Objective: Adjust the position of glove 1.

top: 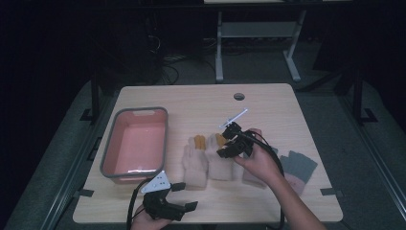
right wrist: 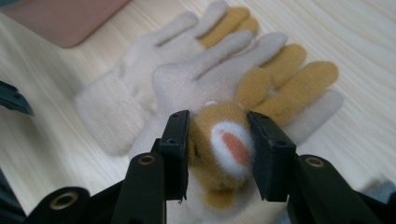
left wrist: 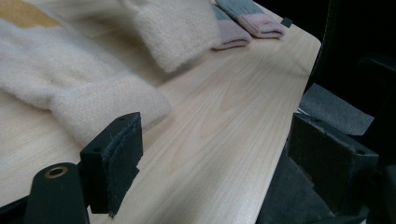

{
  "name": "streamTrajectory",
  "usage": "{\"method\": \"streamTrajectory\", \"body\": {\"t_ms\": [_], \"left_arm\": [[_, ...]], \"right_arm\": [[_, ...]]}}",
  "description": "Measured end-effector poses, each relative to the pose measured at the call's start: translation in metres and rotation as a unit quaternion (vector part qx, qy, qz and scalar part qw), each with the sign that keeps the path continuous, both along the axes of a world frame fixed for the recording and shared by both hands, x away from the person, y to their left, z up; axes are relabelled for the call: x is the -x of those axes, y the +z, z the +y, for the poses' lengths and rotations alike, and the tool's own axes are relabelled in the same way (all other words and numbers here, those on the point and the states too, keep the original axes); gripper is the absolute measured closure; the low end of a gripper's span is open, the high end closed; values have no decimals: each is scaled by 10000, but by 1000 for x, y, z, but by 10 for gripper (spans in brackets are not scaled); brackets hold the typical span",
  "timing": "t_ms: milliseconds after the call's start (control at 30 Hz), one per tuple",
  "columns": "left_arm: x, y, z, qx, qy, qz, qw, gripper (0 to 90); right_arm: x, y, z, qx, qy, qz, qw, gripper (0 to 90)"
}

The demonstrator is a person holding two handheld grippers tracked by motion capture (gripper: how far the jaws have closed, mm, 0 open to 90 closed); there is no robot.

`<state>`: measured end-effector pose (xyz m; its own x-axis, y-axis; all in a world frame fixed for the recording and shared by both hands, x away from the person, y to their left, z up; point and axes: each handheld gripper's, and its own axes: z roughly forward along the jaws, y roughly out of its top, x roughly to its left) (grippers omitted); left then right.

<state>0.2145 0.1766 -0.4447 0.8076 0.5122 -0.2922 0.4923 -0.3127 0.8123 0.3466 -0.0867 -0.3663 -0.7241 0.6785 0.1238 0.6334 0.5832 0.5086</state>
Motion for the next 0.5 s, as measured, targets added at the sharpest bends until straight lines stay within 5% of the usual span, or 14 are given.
{"method": "streamTrajectory", "body": {"t_ms": [500], "left_arm": [[3,3,2,69,38,-27,10000,182]], "right_arm": [[-6,8,50,-150,365,30,9992,603]]}}
